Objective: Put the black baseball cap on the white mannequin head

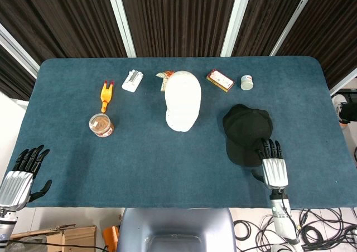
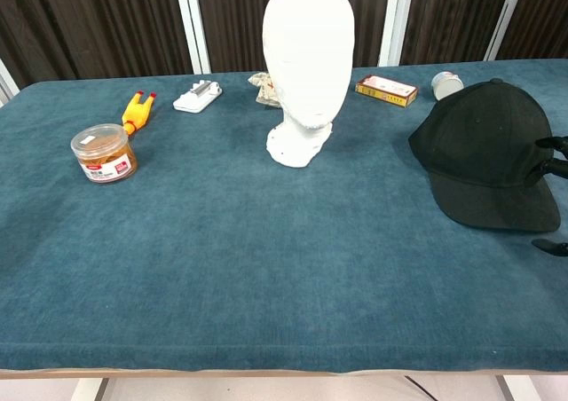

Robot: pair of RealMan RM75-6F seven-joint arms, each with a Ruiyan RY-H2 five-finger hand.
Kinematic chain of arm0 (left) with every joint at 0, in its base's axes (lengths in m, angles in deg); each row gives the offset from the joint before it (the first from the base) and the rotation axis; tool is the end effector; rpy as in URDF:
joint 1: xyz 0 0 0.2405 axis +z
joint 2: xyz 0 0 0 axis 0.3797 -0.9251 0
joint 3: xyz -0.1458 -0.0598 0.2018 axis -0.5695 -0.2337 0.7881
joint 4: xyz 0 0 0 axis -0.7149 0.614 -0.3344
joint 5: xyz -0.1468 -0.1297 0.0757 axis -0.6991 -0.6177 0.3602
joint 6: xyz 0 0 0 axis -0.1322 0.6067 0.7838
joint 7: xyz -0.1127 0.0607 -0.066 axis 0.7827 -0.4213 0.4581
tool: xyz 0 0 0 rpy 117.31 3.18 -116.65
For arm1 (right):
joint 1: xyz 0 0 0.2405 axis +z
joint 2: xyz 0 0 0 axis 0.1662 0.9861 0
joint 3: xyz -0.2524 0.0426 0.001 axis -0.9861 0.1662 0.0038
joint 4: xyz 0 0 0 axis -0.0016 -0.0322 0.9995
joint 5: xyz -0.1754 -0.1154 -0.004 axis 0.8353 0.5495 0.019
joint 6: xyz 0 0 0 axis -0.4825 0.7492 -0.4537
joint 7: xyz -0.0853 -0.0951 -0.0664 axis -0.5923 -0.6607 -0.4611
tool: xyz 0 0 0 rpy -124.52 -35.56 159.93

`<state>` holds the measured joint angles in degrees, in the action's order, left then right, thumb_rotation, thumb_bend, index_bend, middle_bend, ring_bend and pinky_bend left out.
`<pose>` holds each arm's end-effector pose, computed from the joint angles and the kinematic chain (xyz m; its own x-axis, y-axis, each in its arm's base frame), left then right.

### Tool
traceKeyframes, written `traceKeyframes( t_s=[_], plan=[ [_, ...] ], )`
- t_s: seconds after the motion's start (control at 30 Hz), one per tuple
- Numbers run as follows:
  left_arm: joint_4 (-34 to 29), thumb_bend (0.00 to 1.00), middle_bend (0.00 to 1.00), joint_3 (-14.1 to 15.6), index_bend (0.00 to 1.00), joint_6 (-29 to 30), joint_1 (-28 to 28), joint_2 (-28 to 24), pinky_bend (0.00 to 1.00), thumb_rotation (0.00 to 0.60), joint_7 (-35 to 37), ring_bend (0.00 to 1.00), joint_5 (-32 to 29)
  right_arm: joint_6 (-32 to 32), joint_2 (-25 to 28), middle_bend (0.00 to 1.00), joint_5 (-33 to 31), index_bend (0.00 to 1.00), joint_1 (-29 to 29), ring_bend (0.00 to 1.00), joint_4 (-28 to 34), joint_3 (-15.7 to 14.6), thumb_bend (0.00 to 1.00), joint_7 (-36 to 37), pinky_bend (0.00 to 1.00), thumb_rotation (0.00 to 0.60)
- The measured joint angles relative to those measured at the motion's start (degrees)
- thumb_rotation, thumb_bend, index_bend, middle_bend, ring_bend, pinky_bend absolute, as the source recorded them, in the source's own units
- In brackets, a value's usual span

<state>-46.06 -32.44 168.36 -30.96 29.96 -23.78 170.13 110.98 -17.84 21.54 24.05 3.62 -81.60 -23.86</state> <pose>-0.3249 0.1927 0.1444 0.4129 0.0311 0.9102 0.9010 -0.1601 -0.4032 -0.3148 -0.2446 -0.0223 0.5003 0.0374 0.8650 -0.8648 -0.0269 0.5013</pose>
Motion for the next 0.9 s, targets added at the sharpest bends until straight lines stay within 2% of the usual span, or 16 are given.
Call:
traceKeyframes(
  t_s=[0.13,0.27,0.6,0.73,0.9],
  plan=[
    [0.0,0.37,0.0,-0.1,0.0,-0.2,-0.1,0.1,0.0,0.6,-0.2,0.0,-0.1,-0.9,-0.9,0.07,0.0,0.4,0.7,0.0,-0.9,0.1,0.04,-0.4,0.0,0.6],
    [0.0,0.37,0.0,0.0,0.0,-0.2,-0.1,0.1,0.0,0.6,-0.4,0.0,0.1,-1.0,-2.7,0.09,0.1,0.44,1.7,0.0,-3.0,0.5,0.11,-0.9,0.0,0.6],
    [0.3,0.37,0.0,-0.7,0.0,1.9,0.9,0.5,0.0,0.6,-1.6,0.0,-0.7,0.1,-6.9,0.12,0.4,0.47,3.8,0.0,-10.2,1.6,0.11,-1.2,0.0,0.6],
    [0.2,0.37,0.0,-1.0,0.0,2.5,1.3,0.6,0.0,0.6,-2.2,0.0,-1.1,0.3,-8.0,0.13,0.2,0.49,4.3,0.0,-12.2,2.2,0.16,-0.5,0.0,0.6],
    [0.1,0.37,0.0,-1.1,0.0,3.1,1.7,0.5,0.0,0.6,-2.0,0.0,-1.0,0.1,-10.4,0.14,-0.3,0.51,6.0,0.0,-17.4,3.3,0.16,0.8,0.0,0.6]
  ],
)
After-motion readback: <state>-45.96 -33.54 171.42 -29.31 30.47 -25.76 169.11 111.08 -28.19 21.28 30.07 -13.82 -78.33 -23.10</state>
